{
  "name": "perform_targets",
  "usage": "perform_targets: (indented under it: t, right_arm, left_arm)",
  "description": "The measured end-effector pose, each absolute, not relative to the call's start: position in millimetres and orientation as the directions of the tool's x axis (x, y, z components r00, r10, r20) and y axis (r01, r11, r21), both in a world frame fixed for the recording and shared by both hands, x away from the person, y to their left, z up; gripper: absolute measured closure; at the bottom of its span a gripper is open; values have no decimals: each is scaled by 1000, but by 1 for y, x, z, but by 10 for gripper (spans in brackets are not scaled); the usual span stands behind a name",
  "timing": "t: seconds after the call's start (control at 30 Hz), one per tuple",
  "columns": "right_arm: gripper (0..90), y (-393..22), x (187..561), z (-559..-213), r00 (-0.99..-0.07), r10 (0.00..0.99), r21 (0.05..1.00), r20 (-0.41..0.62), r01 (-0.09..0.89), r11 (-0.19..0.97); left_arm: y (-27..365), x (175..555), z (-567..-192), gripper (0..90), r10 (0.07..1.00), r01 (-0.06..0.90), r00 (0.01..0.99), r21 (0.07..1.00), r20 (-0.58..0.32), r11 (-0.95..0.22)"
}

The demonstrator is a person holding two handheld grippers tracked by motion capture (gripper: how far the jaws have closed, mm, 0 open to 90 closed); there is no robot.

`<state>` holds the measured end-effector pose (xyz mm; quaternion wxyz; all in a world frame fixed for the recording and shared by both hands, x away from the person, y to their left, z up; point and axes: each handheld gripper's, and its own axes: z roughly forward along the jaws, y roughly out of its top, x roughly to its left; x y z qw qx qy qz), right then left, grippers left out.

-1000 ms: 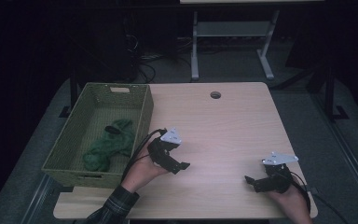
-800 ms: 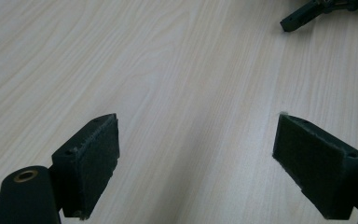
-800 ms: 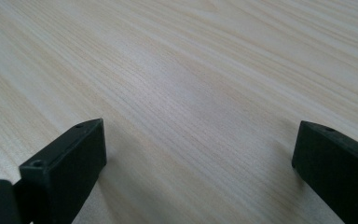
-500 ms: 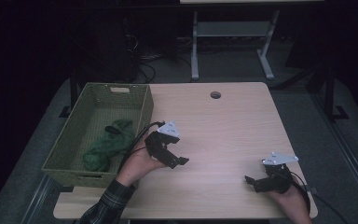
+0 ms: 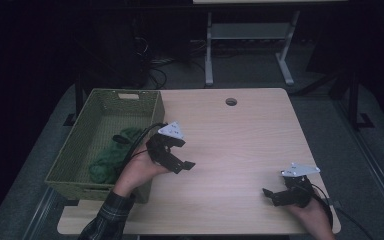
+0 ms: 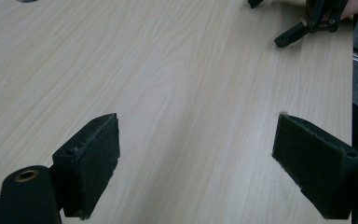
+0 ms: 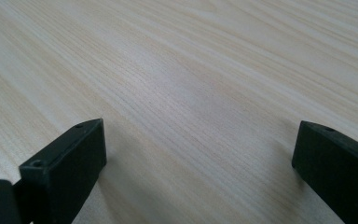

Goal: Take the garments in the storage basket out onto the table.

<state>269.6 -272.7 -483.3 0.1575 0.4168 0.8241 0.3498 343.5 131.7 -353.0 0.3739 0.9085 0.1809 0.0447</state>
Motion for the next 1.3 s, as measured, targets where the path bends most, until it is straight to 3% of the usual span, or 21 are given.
perform_targets:
  t: [1.3]
  right_arm:
    - [24,-273,270,-483,-603,797,708,32,577,408]
  left_arm:
    - [212,348,-331,150,529,387,849,709,-24,-590]
